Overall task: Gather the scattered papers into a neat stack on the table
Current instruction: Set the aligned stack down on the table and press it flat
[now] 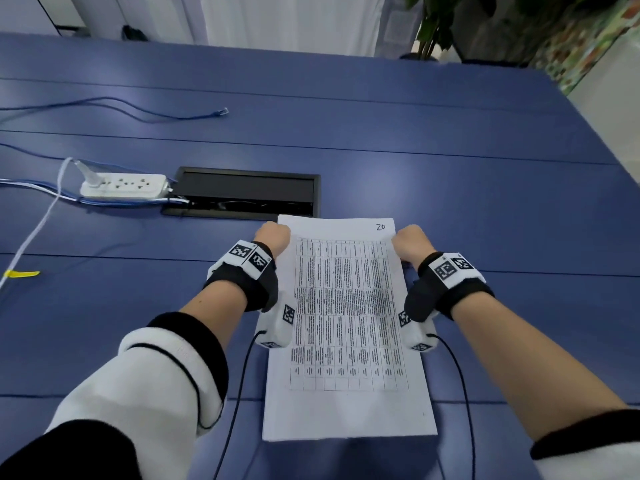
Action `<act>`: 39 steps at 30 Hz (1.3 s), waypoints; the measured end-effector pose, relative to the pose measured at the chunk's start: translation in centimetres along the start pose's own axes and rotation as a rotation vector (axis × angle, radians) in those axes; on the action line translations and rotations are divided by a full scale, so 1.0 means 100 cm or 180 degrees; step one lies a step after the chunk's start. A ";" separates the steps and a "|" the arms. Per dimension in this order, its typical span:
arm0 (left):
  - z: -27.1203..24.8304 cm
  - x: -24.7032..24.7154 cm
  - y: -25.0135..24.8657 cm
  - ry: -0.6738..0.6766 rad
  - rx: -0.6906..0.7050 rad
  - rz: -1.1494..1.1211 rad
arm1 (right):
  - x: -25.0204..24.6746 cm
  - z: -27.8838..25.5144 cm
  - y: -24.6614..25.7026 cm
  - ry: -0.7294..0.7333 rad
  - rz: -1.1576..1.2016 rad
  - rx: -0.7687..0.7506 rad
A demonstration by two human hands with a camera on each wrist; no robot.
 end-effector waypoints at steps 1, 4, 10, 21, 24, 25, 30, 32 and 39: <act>0.003 0.000 -0.001 -0.0024 0.0023 0.0004 | 0.001 0.001 0.001 -0.0047 0.0001 -0.0025; 0.005 0.002 0.003 -0.0069 0.0023 0.0008 | 0.003 0.001 0.001 -0.0133 -0.0184 -0.0079; 0.009 -0.004 0.010 -0.0023 -0.0039 -0.0222 | 0.000 0.008 0.001 -0.0053 -0.0119 -0.0183; 0.006 -0.004 -0.003 -0.0343 0.0437 0.1103 | 0.008 0.019 0.037 0.0278 -0.1085 -0.1188; 0.006 -0.005 -0.004 -0.0360 0.0417 0.1184 | 0.009 0.022 0.038 0.0204 -0.1064 -0.1237; 0.005 -0.005 -0.004 -0.0348 0.0412 0.1191 | 0.009 0.024 0.038 0.0164 -0.1051 -0.1246; 0.004 -0.004 -0.004 -0.0205 0.0450 0.1051 | 0.009 0.020 0.038 0.0076 -0.0930 -0.1205; 0.005 -0.006 -0.003 -0.0157 0.0437 0.0809 | 0.007 0.017 0.036 0.0115 -0.0828 -0.1169; -0.008 -0.029 0.028 -0.0162 0.0111 0.0116 | -0.004 -0.012 -0.016 0.0139 0.0562 -0.0446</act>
Point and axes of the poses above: each hand's wrist, its own z-axis towards the middle knuckle, its own x-axis out of the palm, y = z × x, the point moved 8 cm from there along z, towards the middle knuckle, and after that the axes turned 4 degrees about -z, right-handed, at the moved point
